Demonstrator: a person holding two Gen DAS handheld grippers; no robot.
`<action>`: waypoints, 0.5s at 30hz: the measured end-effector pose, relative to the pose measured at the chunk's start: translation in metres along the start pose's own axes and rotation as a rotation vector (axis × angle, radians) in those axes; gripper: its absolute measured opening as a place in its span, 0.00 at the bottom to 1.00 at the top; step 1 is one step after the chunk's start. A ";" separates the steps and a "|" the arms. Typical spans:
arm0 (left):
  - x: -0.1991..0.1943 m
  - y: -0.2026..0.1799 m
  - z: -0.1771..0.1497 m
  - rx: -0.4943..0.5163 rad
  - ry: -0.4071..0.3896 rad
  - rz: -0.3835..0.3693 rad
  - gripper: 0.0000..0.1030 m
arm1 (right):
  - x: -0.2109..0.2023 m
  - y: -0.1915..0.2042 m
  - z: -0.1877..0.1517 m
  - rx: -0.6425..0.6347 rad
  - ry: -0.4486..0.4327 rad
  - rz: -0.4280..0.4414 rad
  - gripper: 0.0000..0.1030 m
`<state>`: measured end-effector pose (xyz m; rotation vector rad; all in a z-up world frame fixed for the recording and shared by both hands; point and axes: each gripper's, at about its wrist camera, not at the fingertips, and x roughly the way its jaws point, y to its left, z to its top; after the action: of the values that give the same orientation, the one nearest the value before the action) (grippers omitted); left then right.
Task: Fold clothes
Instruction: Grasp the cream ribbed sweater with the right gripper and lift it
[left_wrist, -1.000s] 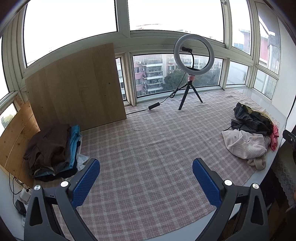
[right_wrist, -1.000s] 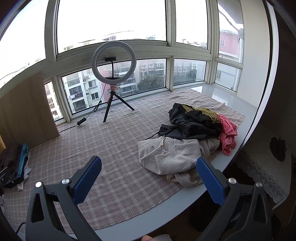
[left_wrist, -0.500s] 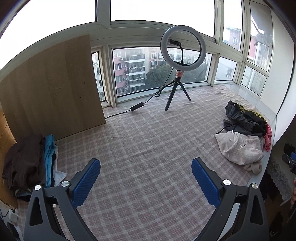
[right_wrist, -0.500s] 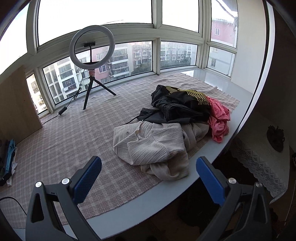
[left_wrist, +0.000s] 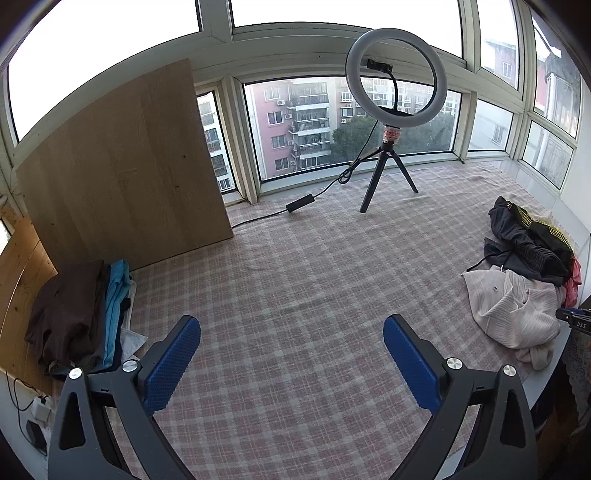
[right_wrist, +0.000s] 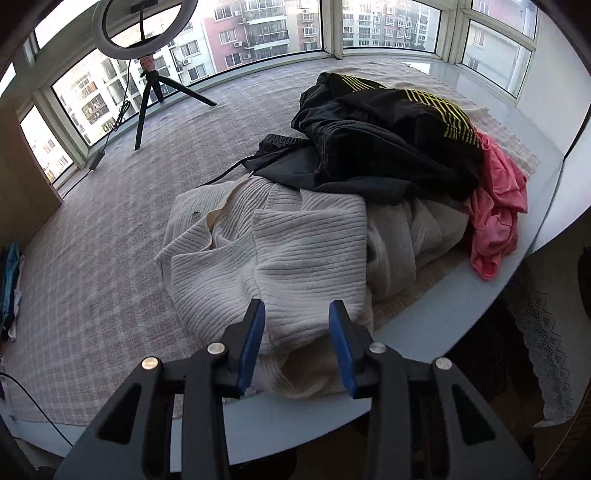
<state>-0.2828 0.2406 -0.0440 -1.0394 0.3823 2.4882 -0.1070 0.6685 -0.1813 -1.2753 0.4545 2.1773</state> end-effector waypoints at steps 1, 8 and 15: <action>0.000 -0.005 0.001 -0.004 0.003 0.004 0.97 | 0.005 0.005 0.011 -0.041 -0.004 -0.002 0.38; -0.002 -0.030 -0.001 -0.015 0.028 0.055 0.97 | 0.068 0.040 0.047 -0.317 0.113 0.011 0.41; 0.005 -0.036 -0.006 -0.054 0.066 0.098 0.97 | 0.074 0.016 0.051 -0.303 0.159 0.130 0.05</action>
<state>-0.2651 0.2707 -0.0548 -1.1530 0.3973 2.5680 -0.1801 0.7069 -0.2208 -1.6300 0.2824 2.3277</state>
